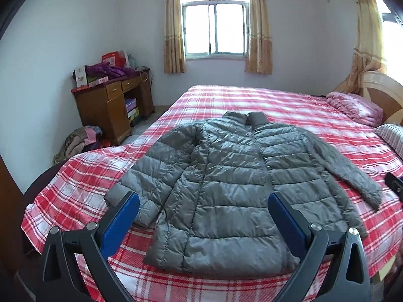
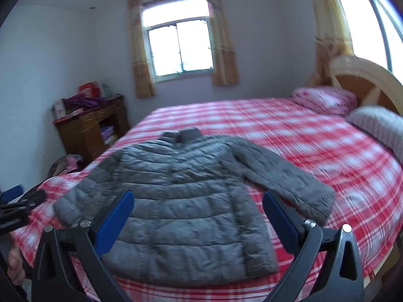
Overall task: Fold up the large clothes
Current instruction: 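Move the right tool to a jacket sleeve and close on its cuff, then fold the held sleeve across the jacket body with the right tool, then release, then grasp the other sleeve with the left tool and fold it across the body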
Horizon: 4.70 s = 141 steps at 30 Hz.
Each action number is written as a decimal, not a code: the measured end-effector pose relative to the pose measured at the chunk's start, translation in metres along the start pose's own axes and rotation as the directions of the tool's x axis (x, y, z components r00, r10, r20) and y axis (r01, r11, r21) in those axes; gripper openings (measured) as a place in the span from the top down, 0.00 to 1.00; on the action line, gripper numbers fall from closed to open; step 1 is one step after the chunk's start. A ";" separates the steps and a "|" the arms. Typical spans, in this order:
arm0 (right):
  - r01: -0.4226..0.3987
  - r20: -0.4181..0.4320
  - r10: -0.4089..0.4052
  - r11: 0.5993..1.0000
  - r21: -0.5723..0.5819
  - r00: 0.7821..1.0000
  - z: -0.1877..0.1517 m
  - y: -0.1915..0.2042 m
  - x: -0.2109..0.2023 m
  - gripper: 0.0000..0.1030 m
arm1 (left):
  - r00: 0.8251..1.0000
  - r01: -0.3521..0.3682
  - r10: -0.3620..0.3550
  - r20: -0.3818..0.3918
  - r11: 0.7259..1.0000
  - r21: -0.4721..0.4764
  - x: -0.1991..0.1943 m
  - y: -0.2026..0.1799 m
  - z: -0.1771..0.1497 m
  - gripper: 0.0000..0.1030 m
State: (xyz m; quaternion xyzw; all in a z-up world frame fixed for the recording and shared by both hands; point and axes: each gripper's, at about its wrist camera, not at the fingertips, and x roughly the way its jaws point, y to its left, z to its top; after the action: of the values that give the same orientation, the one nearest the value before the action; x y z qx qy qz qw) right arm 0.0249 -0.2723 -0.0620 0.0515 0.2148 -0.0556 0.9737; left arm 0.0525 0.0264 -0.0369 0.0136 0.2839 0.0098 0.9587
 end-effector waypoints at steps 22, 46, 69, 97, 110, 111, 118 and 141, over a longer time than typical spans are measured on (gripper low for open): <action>0.331 -0.191 -0.287 0.905 0.267 0.939 -0.032 -0.225 0.088 0.05 | 0.961 -0.246 0.249 -0.123 0.968 0.040 0.172 0.056 0.025 0.01; 0.365 -0.278 -0.265 0.830 0.422 0.923 -0.041 -0.301 0.109 0.15 | 0.808 -0.531 0.509 -0.297 0.847 0.006 0.261 0.186 0.001 0.01; 0.298 -0.171 -0.274 0.945 0.133 0.946 0.039 -0.221 0.140 0.83 | 0.815 -0.506 0.482 -0.322 0.862 0.010 0.277 0.199 0.015 0.01; -0.105 -0.146 0.047 0.903 -0.417 0.988 0.028 0.108 0.255 0.84 | 0.899 -0.353 0.348 -0.267 0.935 0.032 0.299 0.115 0.040 0.01; -0.333 -0.248 0.249 0.857 -0.394 0.936 -0.014 0.107 0.222 0.18 | 0.933 -0.305 0.299 -0.203 0.952 0.001 0.267 0.077 0.079 0.01; -0.321 -0.234 0.243 0.859 -0.399 0.941 -0.016 0.096 0.215 0.17 | 0.946 -0.265 0.259 -0.193 0.964 -0.001 0.264 0.062 0.084 0.01; -0.109 -0.215 0.034 0.931 -0.349 0.976 -0.022 0.024 0.230 0.16 | 0.973 -0.040 0.051 -0.227 0.998 0.052 0.280 -0.046 0.086 0.01; -0.021 -0.316 -0.020 0.992 -0.123 0.949 -0.041 -0.058 0.252 0.10 | 0.976 -0.032 0.086 -0.202 0.966 0.256 0.286 -0.098 0.078 0.86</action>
State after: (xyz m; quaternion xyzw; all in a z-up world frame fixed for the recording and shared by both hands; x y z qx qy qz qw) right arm 0.2275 -0.3466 -0.2105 -0.0011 0.3712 -0.0328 0.9280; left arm 0.3354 -0.0657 -0.1302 0.1424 0.3828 0.0035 0.9128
